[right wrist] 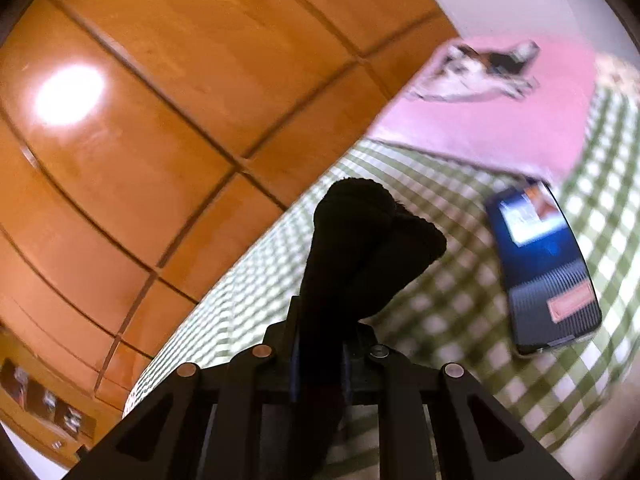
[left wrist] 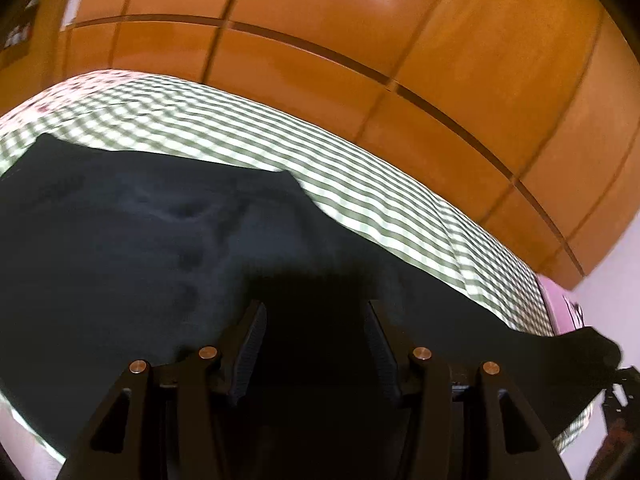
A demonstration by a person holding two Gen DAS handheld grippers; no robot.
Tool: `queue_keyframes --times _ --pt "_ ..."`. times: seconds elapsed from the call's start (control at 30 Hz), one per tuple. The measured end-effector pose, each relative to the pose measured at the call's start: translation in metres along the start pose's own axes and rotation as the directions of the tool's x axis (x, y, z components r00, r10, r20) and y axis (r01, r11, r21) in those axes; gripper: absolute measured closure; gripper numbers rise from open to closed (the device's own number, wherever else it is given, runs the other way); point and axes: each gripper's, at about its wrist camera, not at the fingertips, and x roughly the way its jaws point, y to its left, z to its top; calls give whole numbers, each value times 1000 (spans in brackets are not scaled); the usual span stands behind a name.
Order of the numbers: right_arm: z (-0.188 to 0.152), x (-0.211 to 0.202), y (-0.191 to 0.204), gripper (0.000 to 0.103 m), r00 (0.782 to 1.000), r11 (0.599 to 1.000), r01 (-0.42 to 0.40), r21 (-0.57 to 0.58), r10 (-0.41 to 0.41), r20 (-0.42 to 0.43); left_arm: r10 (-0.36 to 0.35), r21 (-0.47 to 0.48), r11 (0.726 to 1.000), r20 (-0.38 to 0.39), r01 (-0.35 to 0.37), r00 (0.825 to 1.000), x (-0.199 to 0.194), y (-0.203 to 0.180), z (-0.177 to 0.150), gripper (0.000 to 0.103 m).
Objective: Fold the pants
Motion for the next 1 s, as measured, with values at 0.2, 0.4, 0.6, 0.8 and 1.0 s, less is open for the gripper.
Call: queue_keyframes --times 0.2,0.4,0.6,0.8,1.0 --pt "-2 -20 84 87 996 971 -65 -231 78 46 21 -77 997 40 -18 999 -15 36 2 52" --pt "-34 -26 173 87 983 857 -146 -493 182 26 5 -143 990 50 2 999 -30 67 -1 52" --pt "-86 -12 238 87 963 716 -246 -654 255 -84 -16 -189 982 80 31 997 -46 87 -1 52" --pt "-154 20 281 87 936 552 -348 -758 257 -242 -16 -239 970 97 39 995 -56 106 -2 52" --pt "-252 81 282 78 888 358 -449 -819 78 -453 -55 -302 951 70 74 996 -51 118 -3 52"
